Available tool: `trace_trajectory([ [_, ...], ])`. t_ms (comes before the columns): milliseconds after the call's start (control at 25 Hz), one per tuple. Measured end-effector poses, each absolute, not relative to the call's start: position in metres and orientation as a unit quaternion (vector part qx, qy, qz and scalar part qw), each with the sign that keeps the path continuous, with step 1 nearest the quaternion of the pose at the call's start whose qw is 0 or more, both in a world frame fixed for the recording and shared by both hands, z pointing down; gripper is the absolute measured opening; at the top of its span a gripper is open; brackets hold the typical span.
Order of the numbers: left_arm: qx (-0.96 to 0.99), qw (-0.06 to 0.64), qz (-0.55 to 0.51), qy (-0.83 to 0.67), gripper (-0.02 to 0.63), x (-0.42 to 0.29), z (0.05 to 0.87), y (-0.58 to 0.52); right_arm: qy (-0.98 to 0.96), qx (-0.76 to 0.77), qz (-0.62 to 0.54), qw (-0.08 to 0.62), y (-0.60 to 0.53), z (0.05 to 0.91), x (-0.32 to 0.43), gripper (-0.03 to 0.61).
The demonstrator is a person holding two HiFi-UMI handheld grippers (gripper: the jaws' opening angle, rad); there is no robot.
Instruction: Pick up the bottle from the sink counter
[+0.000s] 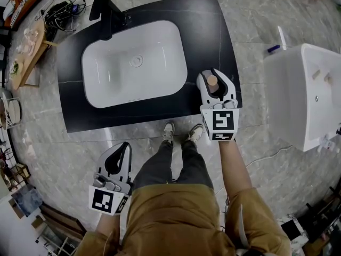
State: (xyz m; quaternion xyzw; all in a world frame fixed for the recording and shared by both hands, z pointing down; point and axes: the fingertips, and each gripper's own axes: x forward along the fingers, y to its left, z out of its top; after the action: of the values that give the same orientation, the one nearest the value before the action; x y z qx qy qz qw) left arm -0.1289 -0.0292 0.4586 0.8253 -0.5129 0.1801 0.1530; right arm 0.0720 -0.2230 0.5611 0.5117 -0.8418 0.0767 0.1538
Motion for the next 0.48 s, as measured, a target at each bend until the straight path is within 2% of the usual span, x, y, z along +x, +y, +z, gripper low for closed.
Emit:
trace_trajectory([
  [480,0.825,0.157,0.181,-0.511,0.003,-0.1310,0.4630,-0.0289,-0.834,0.526,0.102,0.131,-0.2249,0.5579,0.0790,0.120],
])
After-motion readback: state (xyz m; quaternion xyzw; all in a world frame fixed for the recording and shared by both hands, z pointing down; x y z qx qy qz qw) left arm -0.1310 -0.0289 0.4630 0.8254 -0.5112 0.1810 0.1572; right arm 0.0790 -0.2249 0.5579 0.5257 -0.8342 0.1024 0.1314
